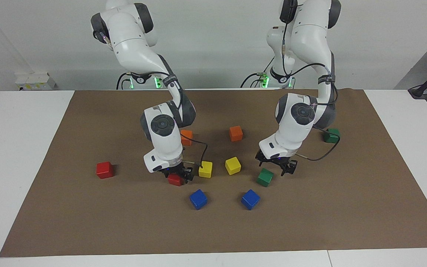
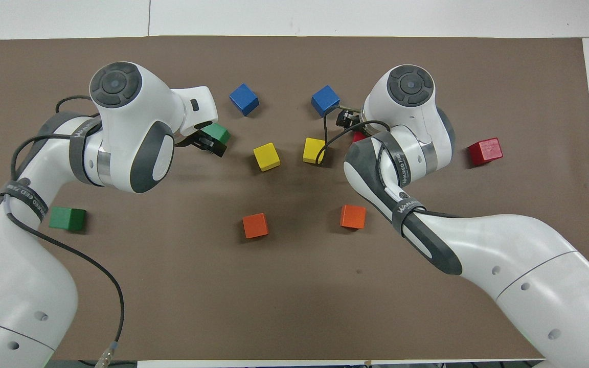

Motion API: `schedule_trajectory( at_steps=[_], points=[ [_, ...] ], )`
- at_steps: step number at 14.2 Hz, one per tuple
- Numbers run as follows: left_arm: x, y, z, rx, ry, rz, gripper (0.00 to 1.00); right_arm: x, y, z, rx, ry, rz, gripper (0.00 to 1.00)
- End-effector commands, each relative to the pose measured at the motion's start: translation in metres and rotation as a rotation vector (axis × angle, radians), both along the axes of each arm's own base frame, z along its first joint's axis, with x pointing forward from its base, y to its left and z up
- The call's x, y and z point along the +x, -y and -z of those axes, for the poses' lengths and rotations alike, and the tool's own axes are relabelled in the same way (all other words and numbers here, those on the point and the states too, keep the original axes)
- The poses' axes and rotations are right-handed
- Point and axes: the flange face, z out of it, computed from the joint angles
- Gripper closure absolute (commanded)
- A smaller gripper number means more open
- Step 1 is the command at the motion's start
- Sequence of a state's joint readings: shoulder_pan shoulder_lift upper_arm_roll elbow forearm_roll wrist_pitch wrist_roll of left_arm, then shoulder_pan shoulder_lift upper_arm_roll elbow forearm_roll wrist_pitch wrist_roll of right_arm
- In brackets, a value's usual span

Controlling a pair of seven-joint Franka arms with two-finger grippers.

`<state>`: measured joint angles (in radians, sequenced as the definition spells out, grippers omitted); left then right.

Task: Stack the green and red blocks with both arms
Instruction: 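Grasp the other green block with the left gripper while the right grasps red, then carry the second blocks toward the first placed blocks with both grippers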

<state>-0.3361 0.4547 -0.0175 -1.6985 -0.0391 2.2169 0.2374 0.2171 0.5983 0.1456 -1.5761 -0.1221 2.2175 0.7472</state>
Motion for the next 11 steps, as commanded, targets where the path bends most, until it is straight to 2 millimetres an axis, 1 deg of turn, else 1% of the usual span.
schedule_trajectory(
  at_steps=[1,2,3,4,5,6,7,8,9,10,11],
  points=[
    [0.008,0.001,0.001,0.014,0.024,0.017,0.0,-0.006,0.005,-0.004,-0.016,0.007,0.005,0.53],
    [0.008,0.004,0.005,0.017,0.02,0.023,0.0,-0.004,0.01,-0.006,-0.019,0.004,-0.017,0.93],
    [0.01,0.006,0.004,0.015,0.029,0.025,0.0,-0.002,0.015,-0.01,-0.025,-0.008,-0.034,1.0],
    [0.012,0.009,0.002,0.013,0.035,0.028,0.0,0.003,0.021,-0.025,-0.027,-0.016,-0.042,1.0],
    [0.011,0.011,0.003,0.012,0.035,0.031,0.0,0.002,0.024,-0.047,-0.036,-0.019,-0.057,1.0],
    [0.01,0.016,0.008,0.01,0.033,0.037,0.0,0.0,0.036,-0.074,-0.04,-0.002,-0.107,1.0],
    [0.009,0.021,0.011,0.008,0.038,0.042,0.0,-0.004,0.055,-0.1,-0.053,0.002,-0.19,1.0],
    [0.01,0.022,0.014,0.007,0.045,0.044,0.0,-0.008,0.082,-0.127,-0.072,-0.018,-0.289,1.0],
    [0.011,0.022,0.018,0.005,0.052,0.045,0.0,-0.013,0.11,-0.149,-0.084,-0.039,-0.365,1.0],
    [0.011,0.023,0.023,0.008,0.047,0.045,0.0,-0.016,0.138,-0.164,-0.091,-0.059,-0.404,1.0],
    [0.01,0.031,0.03,0.011,0.038,0.056,0.0,-0.02,0.167,-0.173,-0.094,-0.084,-0.443,1.0]
  ],
)
